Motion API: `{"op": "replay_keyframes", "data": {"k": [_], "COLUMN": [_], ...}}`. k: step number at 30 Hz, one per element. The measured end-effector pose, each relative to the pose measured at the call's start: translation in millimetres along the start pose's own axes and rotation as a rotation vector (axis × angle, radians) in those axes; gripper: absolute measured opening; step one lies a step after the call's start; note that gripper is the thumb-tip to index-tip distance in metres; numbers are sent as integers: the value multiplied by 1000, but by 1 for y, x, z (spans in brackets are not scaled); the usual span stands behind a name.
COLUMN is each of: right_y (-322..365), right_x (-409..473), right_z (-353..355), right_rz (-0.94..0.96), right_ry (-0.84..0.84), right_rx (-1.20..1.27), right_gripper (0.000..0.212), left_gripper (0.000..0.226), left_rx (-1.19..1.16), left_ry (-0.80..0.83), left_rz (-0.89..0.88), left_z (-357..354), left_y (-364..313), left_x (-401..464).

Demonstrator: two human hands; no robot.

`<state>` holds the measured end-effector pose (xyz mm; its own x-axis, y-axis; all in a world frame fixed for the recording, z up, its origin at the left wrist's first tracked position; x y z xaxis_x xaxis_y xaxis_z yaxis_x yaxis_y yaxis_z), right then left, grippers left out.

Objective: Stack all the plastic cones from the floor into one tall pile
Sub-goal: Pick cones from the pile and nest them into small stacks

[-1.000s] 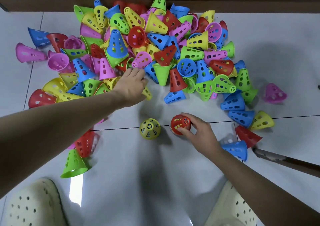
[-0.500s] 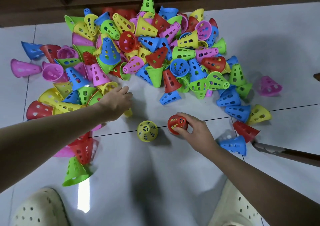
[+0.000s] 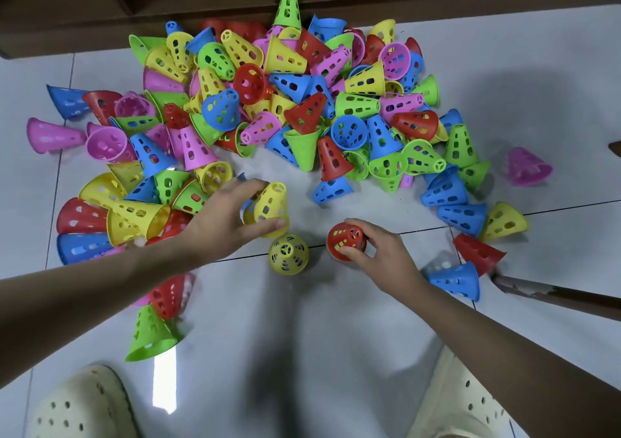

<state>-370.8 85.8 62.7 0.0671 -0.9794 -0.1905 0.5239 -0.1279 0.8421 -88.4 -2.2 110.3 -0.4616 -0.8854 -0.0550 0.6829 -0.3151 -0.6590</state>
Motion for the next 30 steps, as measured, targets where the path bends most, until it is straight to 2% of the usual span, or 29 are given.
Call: {"op": "replay_keyframes", "data": {"k": [3,5,7,10,16,18,21,26,30], "right_y": [0,0,1,4,14,17,27,37,43], "right_x": [0,1,4,7,52,75,106,139,152], "right_z": [0,2,7,20,32,26,18,0,-14], "right_rz": [5,6,3,-5,58,61,107,25,-74], "right_ry": [11,38,116,218,-17,-17,-10,30,13], "right_rx": [-15,-57,-155,-244,-243,-335,-481,-712,-632], "right_gripper": [44,46,55,71,57,51,57,56,57], "left_gripper": [36,46,55,53,55,55,56,68,70], "left_rx": [-73,-95,-74,-11,145,168,193,186,265], "left_ry": [8,138,263,283,278,229,210,343,412], "left_rz": [-18,-23,-11,7,11,41,66,64,75], "left_z": [-1,-9,-21,-36,-47,-47,-46,-41,-33], "left_y": [-14,-15,-12,-5,12,13,13,19,31], "left_x": [-16,-26,-33,-37,-30,-24,-13,-7,-5]}}
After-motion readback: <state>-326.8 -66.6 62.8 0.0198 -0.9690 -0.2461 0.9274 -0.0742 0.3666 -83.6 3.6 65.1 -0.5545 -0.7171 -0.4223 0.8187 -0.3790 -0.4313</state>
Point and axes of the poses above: each hand's wrist, its own x-axis towards the middle knuckle, its own z-axis out of the back of the hand, y = z × x, the point moved 2 cm from there along x, towards the middle knuckle, and after that the axes turned 4 degrees about z, right-handed, at the moved point
